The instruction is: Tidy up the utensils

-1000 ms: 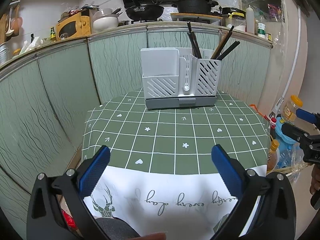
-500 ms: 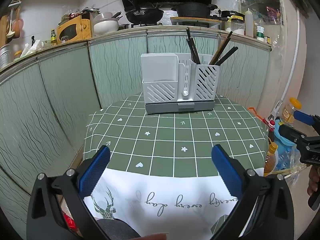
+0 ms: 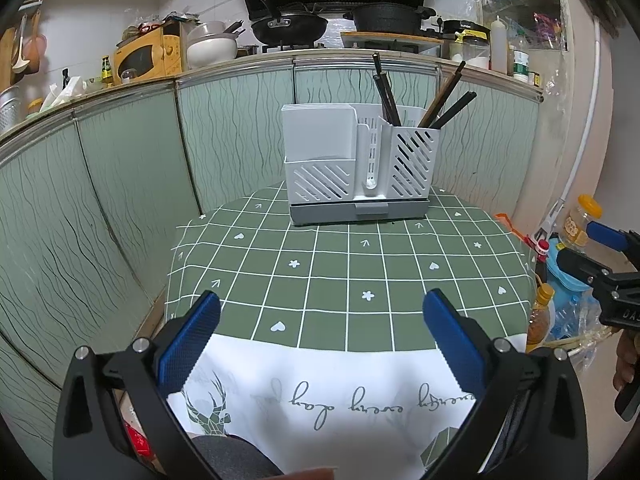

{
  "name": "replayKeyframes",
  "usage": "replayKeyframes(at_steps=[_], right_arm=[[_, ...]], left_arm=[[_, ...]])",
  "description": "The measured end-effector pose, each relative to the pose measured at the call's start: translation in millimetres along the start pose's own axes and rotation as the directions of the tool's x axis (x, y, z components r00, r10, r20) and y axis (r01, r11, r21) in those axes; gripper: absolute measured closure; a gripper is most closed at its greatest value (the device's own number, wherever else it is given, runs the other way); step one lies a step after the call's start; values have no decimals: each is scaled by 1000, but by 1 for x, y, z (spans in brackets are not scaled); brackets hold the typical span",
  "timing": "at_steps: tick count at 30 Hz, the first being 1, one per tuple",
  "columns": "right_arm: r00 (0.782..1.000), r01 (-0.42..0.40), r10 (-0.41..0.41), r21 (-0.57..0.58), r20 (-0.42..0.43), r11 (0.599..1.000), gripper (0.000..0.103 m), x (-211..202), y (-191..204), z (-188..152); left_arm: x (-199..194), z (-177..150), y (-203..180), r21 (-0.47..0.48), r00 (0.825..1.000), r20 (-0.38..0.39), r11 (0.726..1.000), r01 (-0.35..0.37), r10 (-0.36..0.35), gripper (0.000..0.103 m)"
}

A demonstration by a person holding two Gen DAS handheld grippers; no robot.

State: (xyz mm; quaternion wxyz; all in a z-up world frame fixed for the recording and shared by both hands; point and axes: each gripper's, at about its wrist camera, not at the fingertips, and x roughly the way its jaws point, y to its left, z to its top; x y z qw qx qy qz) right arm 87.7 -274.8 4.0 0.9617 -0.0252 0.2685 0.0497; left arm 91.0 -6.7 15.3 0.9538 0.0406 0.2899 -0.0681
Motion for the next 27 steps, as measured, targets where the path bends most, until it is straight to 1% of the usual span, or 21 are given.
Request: replayKeyframes(at_steps=[14,17,20,27], right_arm=[[1000,-6,6,4,4,1000,8,-4,2,1],[1000,-6,6,4,4,1000,8,-4,2,1],[1000,-7,7,5,6,1000,8,-5,2,1],[1000,-8,8,4,6,1000,8,-5,3,0]], left_arm=[[-2,0,0,-3,1000,7,1000,-5,5,4],[-3,0,2,-8,1000,20,1000,-6,6,4],[-5,0,2,-4,1000,25,1000,11,-11,4],[-6,1,2,1,1000,27,1000,5,-5,4]])
